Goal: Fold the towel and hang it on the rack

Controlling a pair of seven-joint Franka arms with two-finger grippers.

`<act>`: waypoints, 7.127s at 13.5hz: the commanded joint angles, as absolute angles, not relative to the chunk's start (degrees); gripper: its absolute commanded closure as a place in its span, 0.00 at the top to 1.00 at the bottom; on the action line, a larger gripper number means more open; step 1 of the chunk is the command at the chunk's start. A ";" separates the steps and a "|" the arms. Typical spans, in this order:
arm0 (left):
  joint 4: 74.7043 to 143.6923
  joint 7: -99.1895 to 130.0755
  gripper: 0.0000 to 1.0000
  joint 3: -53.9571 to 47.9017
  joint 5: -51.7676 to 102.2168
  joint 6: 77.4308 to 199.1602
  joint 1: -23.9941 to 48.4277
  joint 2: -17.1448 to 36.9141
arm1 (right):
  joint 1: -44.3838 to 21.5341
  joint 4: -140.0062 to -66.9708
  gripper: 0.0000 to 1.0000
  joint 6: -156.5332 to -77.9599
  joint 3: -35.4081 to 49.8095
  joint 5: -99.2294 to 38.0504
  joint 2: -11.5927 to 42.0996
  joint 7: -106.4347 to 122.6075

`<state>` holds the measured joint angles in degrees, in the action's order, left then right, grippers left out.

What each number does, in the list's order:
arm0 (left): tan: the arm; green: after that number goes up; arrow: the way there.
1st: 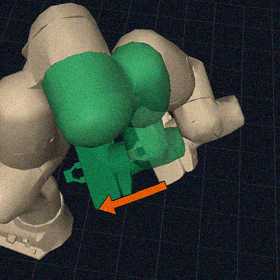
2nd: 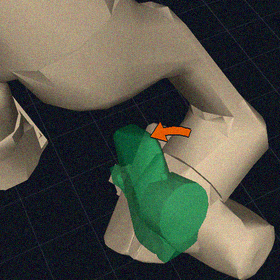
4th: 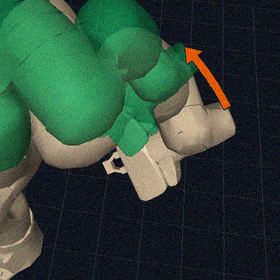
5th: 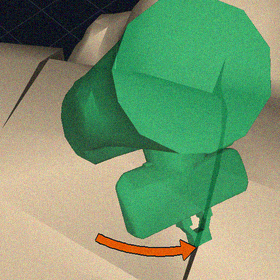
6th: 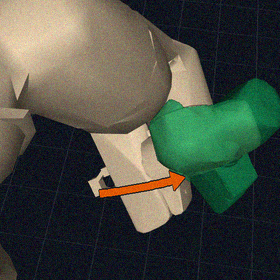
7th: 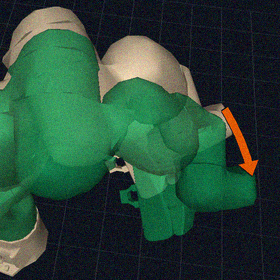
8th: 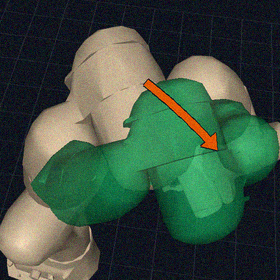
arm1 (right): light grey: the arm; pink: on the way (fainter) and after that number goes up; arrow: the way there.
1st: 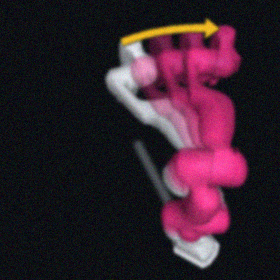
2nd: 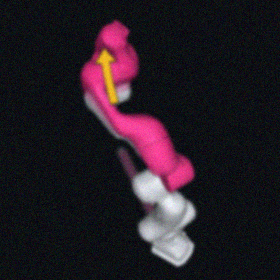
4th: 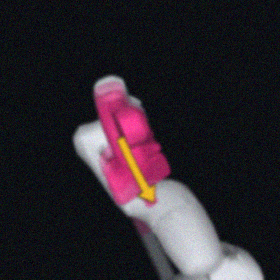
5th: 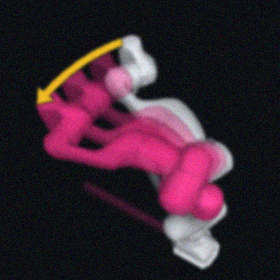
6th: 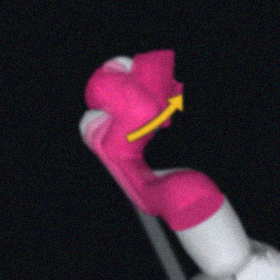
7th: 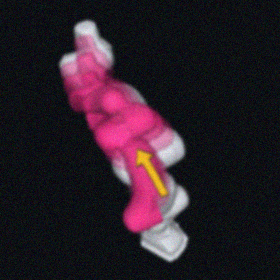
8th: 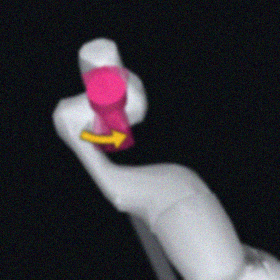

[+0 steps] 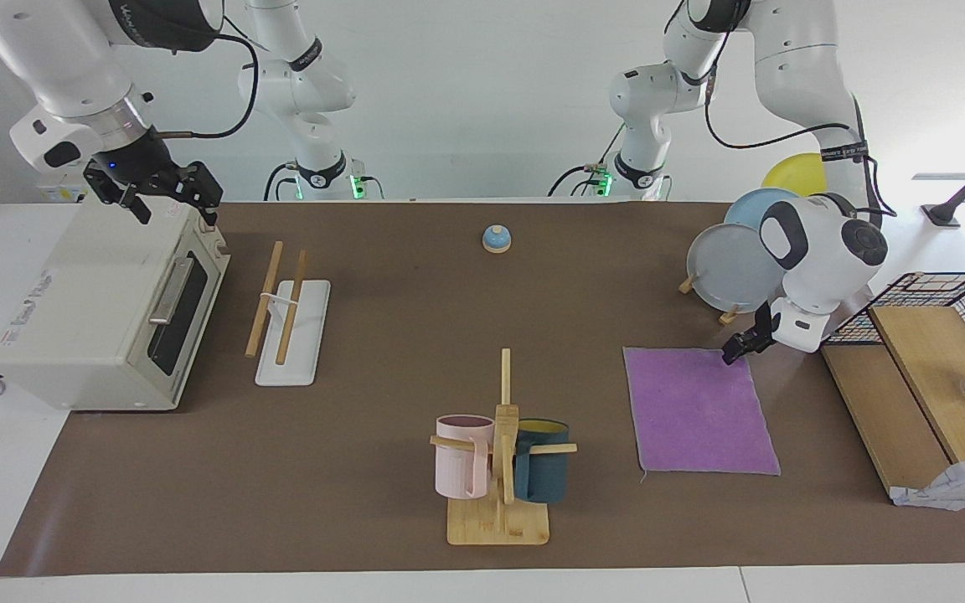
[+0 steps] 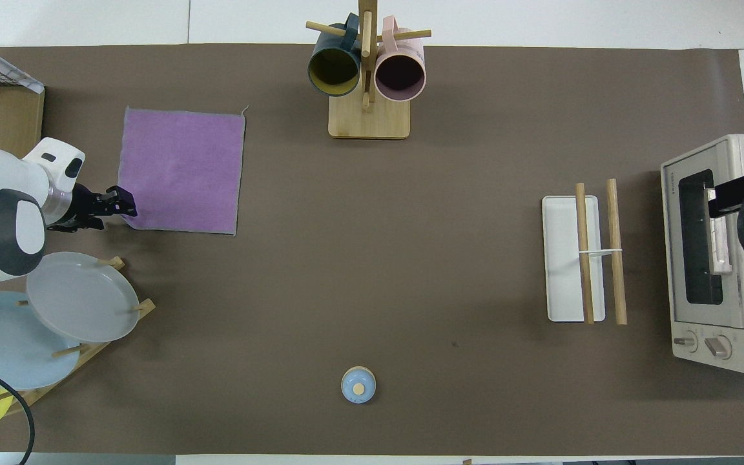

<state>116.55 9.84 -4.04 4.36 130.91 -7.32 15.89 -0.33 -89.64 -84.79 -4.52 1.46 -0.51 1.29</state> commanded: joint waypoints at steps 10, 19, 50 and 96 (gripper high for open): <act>117.16 9.67 0.00 -4.31 5.27 129.46 -7.73 15.56 | 0.26 -90.70 1.00 -84.20 -4.13 1.49 -1.67 2.64; 111.44 0.01 0.00 -4.66 4.48 123.05 -0.98 10.38 | 1.49 -91.49 1.00 -85.24 -3.43 -2.87 -1.76 2.90; 122.96 -6.15 0.89 -4.57 23.64 135.70 5.89 13.10 | -9.93 -99.67 1.00 -95.28 -3.43 -24.26 -0.18 -21.01; 107.57 106.51 0.00 -14.24 32.78 121.01 10.99 -4.22 | -36.73 -109.06 1.00 -144.14 -3.43 -60.29 4.48 -68.73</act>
<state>105.07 103.86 -14.74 31.58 118.13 9.95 -2.42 -36.57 -107.69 -144.14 -3.22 -59.45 5.06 -68.15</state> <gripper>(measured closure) 0.930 0.000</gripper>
